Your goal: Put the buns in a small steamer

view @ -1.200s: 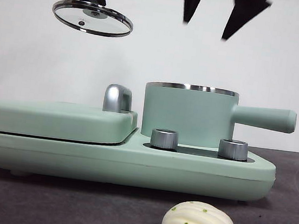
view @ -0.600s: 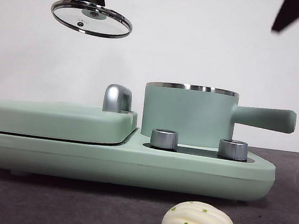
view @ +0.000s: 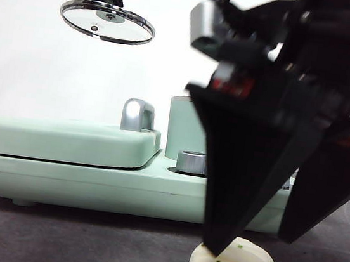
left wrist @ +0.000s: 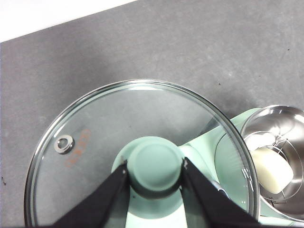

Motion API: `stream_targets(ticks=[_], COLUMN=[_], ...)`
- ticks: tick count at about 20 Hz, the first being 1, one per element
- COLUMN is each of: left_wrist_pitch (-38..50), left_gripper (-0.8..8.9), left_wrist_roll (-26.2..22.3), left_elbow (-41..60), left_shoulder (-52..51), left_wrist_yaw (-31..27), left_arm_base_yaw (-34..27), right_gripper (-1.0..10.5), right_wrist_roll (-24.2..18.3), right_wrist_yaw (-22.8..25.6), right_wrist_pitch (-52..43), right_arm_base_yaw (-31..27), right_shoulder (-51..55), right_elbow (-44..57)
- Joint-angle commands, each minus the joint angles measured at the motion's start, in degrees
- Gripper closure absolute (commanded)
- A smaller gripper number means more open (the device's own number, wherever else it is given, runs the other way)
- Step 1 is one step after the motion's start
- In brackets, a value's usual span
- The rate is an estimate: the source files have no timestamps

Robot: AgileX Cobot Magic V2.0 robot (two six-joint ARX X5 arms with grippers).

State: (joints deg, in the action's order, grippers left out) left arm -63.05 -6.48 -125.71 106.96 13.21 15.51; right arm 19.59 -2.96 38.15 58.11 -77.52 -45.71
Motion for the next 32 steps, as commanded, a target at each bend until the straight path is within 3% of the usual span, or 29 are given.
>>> stream_targets(ticks=[1,6,11,16,22,26,32], left_wrist_pitch=[1.2,1.2,1.2,1.3,1.3,1.3,0.9], left_gripper=[8.01,8.02,8.02,8.01,8.02,8.02,8.01], left_wrist_roll=[-0.5,-0.6,-0.6,-0.6,-0.6,-0.6,-0.5], left_elbow=[-2.3,-2.3,-2.3,-2.3,-2.3,-2.3,-2.3], left_shoulder=[-0.4,-0.4,-0.4,-0.4,-0.4,-0.4,-0.4], left_wrist_yaw=[0.1,0.1,0.1,0.1,0.1,0.1,0.1], left_arm_base_yaw=[0.3,0.3,0.3,0.3,0.3,0.3,0.3], right_gripper=[4.8,4.8,7.3,7.4,7.4,7.4,7.4], right_wrist_roll=[0.2,-0.5,-0.5,-0.5,-5.0,-10.5,-17.1], right_wrist_yaw=[-0.1,0.0,2.0,1.2,1.6,1.6,1.5], right_wrist_pitch=[-2.2,-5.6,-7.1,-2.8,16.6,23.7,29.0], right_arm_base_yaw=[0.6,0.6,0.6,0.1,-3.1,-11.1,-23.9], right_shoulder=[-3.1,-8.2,-8.9,-8.9,-8.9,-10.4,-21.6], right_elbow=[-0.5,-0.5,-0.5,-3.6,-22.8,-37.8,-57.0])
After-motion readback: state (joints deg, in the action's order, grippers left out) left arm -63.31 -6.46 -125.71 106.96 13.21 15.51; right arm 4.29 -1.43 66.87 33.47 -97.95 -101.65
